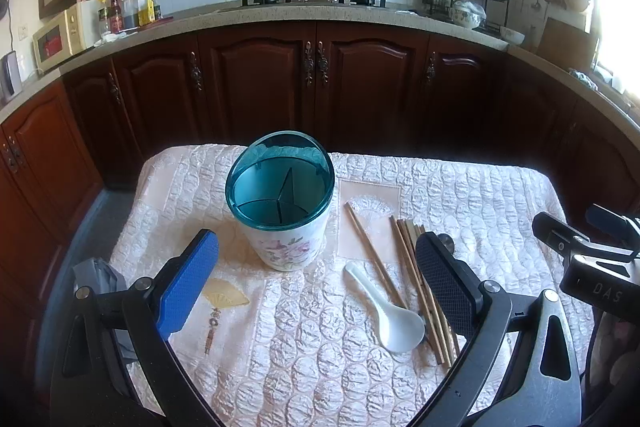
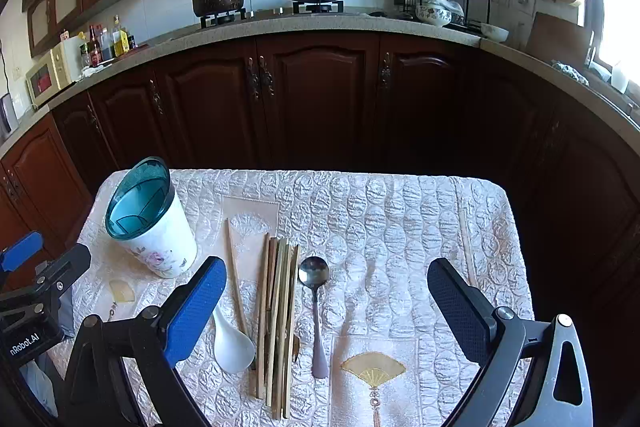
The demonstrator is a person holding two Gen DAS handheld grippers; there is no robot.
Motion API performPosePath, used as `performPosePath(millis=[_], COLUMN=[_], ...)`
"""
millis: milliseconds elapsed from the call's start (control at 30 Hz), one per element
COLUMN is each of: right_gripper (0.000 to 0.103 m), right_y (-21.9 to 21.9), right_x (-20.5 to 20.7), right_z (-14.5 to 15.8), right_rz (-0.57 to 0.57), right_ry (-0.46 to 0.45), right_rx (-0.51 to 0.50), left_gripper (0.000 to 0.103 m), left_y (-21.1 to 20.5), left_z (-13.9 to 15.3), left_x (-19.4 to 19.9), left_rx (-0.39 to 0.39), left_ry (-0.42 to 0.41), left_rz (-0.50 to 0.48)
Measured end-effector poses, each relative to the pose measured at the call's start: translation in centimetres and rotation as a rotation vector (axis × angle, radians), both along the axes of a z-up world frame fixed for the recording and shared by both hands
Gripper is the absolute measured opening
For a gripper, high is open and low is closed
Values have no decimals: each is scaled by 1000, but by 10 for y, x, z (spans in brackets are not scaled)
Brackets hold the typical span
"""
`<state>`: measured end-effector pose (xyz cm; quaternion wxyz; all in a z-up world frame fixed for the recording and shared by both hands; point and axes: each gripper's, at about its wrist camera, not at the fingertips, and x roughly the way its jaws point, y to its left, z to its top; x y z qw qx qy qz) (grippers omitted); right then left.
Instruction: Organize utensils
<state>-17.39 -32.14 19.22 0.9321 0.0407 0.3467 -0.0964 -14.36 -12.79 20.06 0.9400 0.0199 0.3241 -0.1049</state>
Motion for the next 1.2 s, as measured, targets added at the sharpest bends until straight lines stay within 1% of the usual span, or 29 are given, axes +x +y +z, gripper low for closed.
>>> performPosePath(millis=[633, 1200], right_gripper=[101, 101], right_y=[0, -3], right_x=[2, 5], right_z=[-5, -9], right_rz=[1, -5], right_ry=[8, 22], right_rx=[-6, 5], left_gripper=[99, 100], left_y=[1, -2], left_z=[-6, -11], left_x=[2, 2], left_rx=[-29, -26], left_ry=[31, 51], left_rz=[11, 5])
